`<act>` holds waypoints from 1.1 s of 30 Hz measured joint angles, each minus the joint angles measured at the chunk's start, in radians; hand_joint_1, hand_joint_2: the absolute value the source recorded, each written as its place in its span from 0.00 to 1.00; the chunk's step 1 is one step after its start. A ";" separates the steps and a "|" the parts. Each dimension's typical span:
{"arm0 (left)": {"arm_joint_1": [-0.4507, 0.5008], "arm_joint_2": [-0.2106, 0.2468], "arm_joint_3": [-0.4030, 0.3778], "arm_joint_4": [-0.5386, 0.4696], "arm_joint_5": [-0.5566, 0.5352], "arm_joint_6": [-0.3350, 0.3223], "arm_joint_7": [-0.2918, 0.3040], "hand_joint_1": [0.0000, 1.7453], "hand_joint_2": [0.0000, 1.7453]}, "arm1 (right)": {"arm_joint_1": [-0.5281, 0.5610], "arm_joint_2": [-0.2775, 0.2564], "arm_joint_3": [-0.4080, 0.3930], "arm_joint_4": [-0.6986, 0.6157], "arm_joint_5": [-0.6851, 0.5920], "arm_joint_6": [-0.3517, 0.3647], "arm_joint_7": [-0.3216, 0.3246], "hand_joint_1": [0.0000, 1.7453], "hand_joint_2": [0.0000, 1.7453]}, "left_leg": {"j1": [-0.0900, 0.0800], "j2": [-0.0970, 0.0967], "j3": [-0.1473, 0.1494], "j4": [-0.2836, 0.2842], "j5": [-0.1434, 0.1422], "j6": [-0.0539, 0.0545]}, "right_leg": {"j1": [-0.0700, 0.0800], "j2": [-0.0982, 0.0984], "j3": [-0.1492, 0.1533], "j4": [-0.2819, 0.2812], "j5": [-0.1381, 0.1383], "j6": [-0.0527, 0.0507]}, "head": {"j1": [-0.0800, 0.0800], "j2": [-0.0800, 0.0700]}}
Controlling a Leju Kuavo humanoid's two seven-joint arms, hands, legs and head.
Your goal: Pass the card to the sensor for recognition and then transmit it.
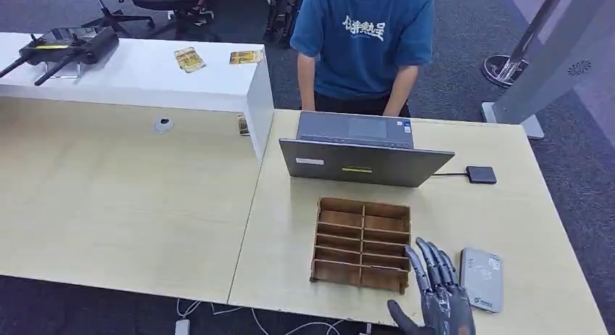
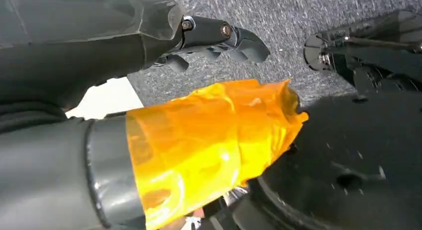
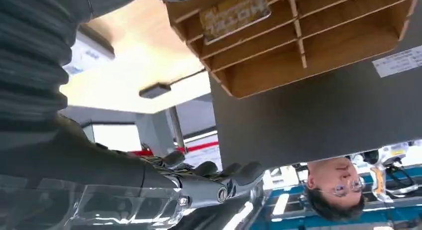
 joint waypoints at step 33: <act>0.001 -0.004 -0.025 0.000 0.047 0.010 0.000 0.00 0.00 | 0.001 -0.026 -0.069 -0.014 -0.043 0.077 0.017 0.00 1.00 | 0.000 0.000 0.000 0.000 0.000 0.000 | 0.000 0.000 0.000 0.000 0.000 0.000 | 0.000 0.000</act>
